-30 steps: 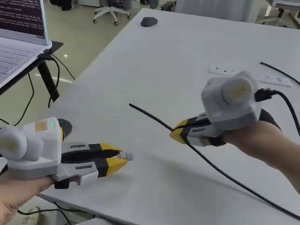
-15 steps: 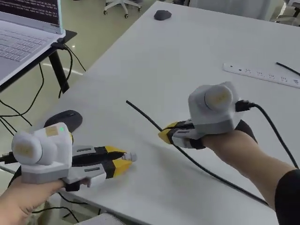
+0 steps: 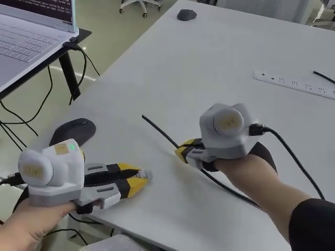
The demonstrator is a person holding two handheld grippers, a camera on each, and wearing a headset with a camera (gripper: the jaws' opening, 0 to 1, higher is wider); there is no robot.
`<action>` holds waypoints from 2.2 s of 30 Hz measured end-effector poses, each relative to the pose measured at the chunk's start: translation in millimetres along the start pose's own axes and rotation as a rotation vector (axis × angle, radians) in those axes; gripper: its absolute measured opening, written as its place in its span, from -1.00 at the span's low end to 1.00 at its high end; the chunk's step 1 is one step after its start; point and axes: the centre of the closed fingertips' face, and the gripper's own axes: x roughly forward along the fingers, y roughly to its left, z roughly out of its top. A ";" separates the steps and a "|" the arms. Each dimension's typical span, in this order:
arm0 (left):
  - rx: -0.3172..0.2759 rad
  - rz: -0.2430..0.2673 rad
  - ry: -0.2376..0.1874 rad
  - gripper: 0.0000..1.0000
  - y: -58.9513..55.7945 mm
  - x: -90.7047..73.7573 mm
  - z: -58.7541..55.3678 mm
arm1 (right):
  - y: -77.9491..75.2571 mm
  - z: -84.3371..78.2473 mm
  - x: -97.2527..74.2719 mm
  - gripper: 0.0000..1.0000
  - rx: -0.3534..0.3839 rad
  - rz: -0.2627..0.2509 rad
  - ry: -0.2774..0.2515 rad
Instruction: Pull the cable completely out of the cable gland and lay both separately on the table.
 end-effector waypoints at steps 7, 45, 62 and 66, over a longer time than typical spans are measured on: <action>0.004 0.011 -0.009 -0.69 -0.6 2.4 -4.9 | 0.0 -3.1 1.3 -1.00 -0.012 -0.018 0.012; -0.117 0.046 -0.082 0.21 1.5 9.0 7.2 | -8.1 -22.9 -13.1 -0.48 0.005 -0.047 0.026; -0.019 0.024 -0.081 0.92 -24.7 14.9 50.0 | -50.0 -37.8 -63.5 0.98 0.142 -0.140 -0.029; -0.012 0.027 -0.069 0.96 -24.0 17.1 53.9 | -59.4 -45.4 -81.1 0.99 0.158 -0.153 -0.017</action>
